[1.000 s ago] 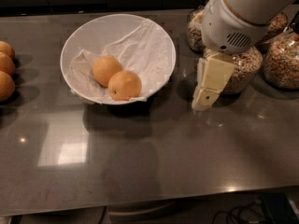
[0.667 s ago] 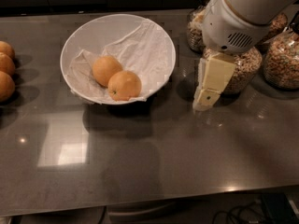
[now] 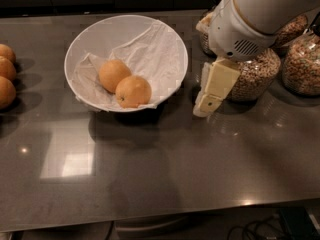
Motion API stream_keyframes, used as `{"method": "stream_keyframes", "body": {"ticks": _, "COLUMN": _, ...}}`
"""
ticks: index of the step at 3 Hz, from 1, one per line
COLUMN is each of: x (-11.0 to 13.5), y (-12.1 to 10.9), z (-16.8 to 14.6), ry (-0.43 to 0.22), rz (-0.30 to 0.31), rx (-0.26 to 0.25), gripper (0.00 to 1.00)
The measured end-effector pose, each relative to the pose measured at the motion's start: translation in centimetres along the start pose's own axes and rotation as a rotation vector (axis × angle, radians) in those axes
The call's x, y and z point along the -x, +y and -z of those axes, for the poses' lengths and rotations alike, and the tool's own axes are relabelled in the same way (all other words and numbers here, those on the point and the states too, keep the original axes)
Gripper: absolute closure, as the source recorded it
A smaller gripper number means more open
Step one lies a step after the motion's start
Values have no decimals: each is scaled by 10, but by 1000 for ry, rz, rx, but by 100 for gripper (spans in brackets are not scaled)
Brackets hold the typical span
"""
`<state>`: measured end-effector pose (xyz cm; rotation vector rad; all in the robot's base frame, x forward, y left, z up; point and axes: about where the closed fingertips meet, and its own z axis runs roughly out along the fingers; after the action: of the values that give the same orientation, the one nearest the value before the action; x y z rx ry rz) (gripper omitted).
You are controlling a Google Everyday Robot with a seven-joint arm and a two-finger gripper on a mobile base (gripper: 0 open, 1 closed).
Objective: Pick orange from white bowl
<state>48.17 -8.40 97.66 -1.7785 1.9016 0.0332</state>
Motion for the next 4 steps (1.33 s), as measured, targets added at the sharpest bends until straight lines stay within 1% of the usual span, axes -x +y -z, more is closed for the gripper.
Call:
{"method": "stream_keyframes", "body": {"ticks": 1, "x": 28, "y": -13, "z": -18, "ry": -103, "rz": -21, "rx": -2, "gripper": 0}}
{"method": "stream_keyframes", "body": {"ticks": 2, "x": 55, "y": -22, "z": -41, "ry": -186, "rz": -35, "rx": 32, "gripper": 0}}
{"method": "stream_keyframes", "body": {"ticks": 3, "x": 69, "y": -27, "z": -53, "ry": -222, "rz": -40, "rx": 66, "gripper": 0}}
{"method": "stream_keyframes", "body": {"ticks": 4, "x": 69, "y": -27, "z": -54, "ry": -223, "rz": -40, "rx": 66, "gripper": 0}}
